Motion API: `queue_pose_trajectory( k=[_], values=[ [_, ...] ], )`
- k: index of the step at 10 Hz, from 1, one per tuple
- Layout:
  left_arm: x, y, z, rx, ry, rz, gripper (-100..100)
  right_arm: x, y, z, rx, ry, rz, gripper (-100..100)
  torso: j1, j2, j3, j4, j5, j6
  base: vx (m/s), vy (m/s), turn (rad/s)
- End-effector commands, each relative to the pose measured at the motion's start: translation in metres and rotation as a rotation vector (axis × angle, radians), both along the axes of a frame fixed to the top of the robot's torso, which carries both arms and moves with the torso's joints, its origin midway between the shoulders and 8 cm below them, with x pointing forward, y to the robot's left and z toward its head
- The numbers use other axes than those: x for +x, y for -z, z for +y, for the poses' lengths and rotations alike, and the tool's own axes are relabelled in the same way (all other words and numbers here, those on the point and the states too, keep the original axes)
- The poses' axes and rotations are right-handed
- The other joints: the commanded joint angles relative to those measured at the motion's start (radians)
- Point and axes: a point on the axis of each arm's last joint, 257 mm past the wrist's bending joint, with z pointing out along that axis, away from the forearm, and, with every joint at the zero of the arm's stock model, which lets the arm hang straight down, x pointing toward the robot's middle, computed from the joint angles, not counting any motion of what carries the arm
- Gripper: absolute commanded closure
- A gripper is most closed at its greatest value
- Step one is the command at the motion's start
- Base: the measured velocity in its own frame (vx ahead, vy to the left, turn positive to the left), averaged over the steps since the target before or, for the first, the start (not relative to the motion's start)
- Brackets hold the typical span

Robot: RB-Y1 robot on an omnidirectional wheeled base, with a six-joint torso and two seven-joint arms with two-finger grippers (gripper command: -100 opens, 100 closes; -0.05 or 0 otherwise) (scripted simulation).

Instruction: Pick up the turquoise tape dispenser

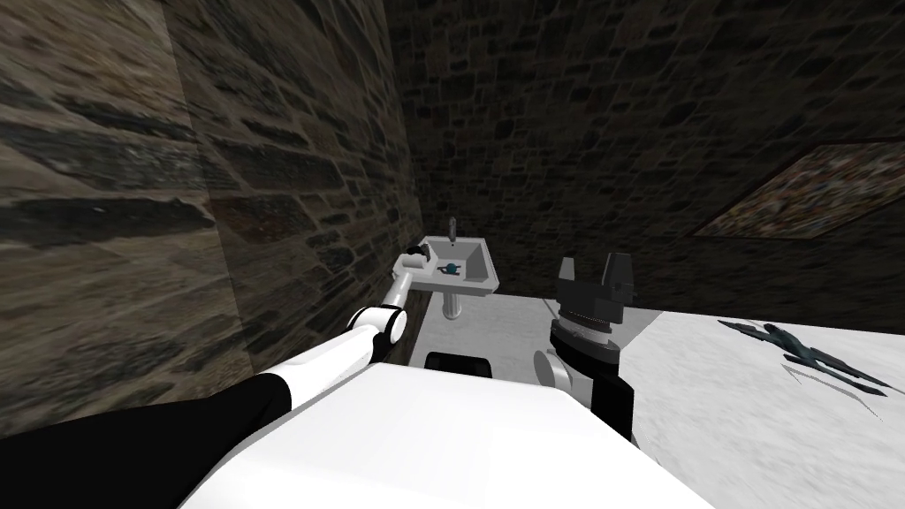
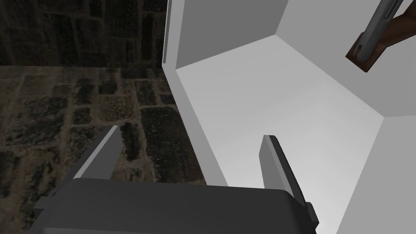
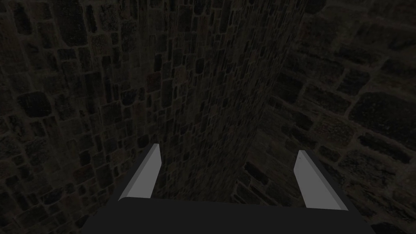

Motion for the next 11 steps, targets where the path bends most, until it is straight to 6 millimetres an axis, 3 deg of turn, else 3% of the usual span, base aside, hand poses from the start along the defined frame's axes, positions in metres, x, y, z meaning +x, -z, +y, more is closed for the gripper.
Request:
queue_pose_trajectory(
  k=[1,2,4,6,11],
  values=[
    [-0.003,0.019,-0.002,-0.013,-0.005,0.071,-100,0.000,0.000,0.000,0.000,0.000,0.000,0,0.000,0.000,0.000,0.000,0.000,0.000,0.046,-0.030,-0.001],
    [0.002,0.013,-0.011,-0.032,-0.004,0.091,-100,0.000,0.000,0.000,0.000,0.000,0.000,0,0.000,0.000,0.000,0.000,0.000,0.000,0.059,-0.036,0.003],
    [-0.004,0.034,-0.009,-0.032,-0.009,0.145,-100,0.000,0.000,0.000,0.000,0.000,0.000,0,0.000,0.000,0.000,0.000,0.000,0.000,0.039,-0.018,0.000],
    [-0.004,0.035,-0.018,-0.049,-0.011,0.190,-100,0.000,0.000,0.000,0.000,0.000,0.000,0,0.002,0.003,0.001,0.000,0.001,0.000,0.022,-0.002,-0.001],
    [-0.013,0.065,-0.024,-0.063,-0.020,0.297,-100,0.000,0.000,0.000,0.000,0.000,0.000,0,0.001,0.000,0.000,0.000,0.000,0.000,0.043,-0.018,-0.001]
  ],
)
